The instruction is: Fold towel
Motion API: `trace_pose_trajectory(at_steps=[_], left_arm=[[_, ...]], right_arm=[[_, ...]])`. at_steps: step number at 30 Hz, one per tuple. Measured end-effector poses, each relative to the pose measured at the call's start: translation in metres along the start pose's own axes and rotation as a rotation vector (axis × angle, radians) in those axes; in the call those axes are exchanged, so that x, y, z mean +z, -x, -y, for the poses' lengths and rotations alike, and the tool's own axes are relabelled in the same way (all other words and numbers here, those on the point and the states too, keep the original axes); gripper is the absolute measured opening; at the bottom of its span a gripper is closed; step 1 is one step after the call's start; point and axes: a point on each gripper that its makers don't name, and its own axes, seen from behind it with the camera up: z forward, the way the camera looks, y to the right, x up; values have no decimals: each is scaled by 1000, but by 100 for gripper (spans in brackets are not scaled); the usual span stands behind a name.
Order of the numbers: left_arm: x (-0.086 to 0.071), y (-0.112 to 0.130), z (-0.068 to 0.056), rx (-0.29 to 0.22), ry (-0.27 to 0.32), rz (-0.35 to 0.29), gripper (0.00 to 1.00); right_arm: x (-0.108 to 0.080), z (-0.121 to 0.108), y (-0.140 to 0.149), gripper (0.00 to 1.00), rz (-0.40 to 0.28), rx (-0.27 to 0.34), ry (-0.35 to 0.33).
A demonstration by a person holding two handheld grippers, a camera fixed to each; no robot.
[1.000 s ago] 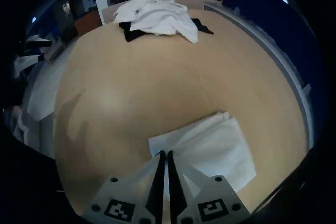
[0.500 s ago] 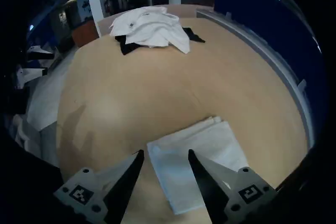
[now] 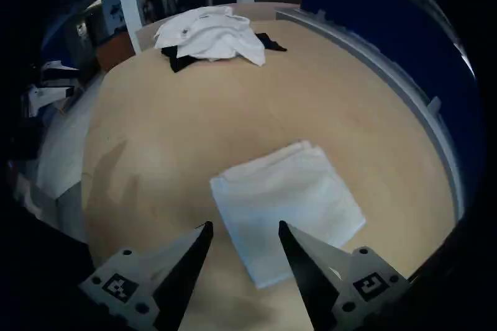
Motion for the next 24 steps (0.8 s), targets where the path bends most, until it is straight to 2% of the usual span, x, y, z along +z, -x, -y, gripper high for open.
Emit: trace_pose_trajectory(at_steps=[8, 17, 20, 24], left_arm=[[3, -3, -8, 13, 12, -2, 94], [6, -5, -15, 28, 23, -2, 94], [6, -5, -16, 29, 25, -2, 94], [7, -5, -16, 29, 24, -1, 94]], right_arm=[[-13, -7, 42, 82, 25, 88, 46], [-11, -12, 59, 80, 41, 128, 68], [-7, -14, 63, 73, 50, 136, 73], [-2, -15, 66, 54, 59, 152, 66]])
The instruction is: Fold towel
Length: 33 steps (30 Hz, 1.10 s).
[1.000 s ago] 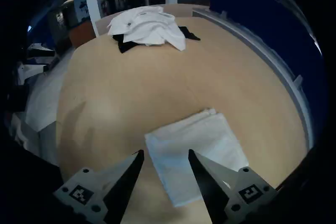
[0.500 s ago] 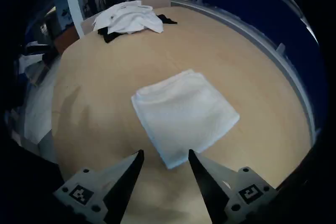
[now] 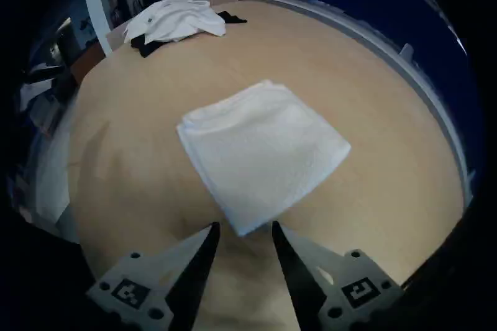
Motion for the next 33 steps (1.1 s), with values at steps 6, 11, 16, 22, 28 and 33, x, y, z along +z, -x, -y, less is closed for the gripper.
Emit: trace_pose_trajectory(at_steps=[6, 11, 16, 22, 28, 33], left_arm=[[1, 0, -1, 5, 0, 1, 94], [3, -1, -2, 10, 2, 1, 94], [3, -3, -5, 13, 6, 0, 94], [4, -6, -8, 19, 12, -2, 94], [4, -13, -13, 23, 21, -15, 94], [3, -22, -16, 30, 30, -32, 94]], right_arm=[[2, -4, 2, 25, 5, 19, 11], [3, -9, 2, 6, 2, 23, 26], [-3, -7, -4, 4, -25, 20, 16], [-18, -10, -23, 3, -74, 0, 24], [-44, -16, -62, 3, -157, -31, 41], [-77, -21, -100, 3, -230, -72, 60]])
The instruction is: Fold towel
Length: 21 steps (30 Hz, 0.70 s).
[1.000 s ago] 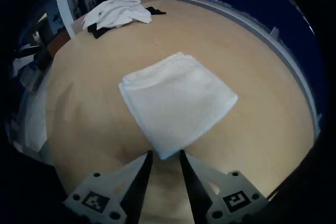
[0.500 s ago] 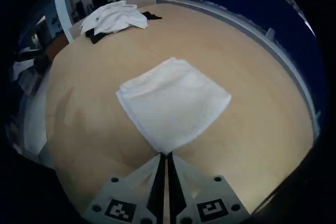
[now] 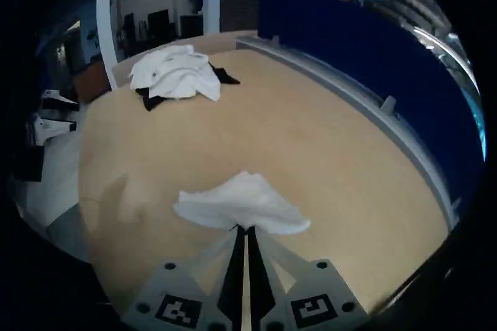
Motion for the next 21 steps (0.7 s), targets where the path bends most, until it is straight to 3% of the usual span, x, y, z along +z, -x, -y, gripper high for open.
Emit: trace_pose_trajectory(at_steps=[11, 21], left_arm=[[-3, -18, -12, 18, 26, -37, 94], [-2, -31, -19, 37, 48, -59, 94]], right_arm=[[-49, -24, -69, 3, -118, -37, 40], [-77, -49, -76, 3, -141, -31, 92]])
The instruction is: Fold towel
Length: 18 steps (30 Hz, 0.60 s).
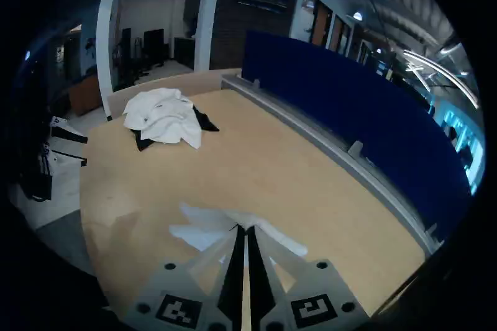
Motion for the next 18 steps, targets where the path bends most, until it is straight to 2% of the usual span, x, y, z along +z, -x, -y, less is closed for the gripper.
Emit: trace_pose_trajectory(at_steps=[8, 18], left_arm=[[4, -6, -6, 15, 14, -4, 94], [16, -13, -22, 39, 41, 4, 94]], right_arm=[[-19, -27, 4, 3, -7, 21, 37], [-46, -69, 27, 3, 8, 53, 89]])
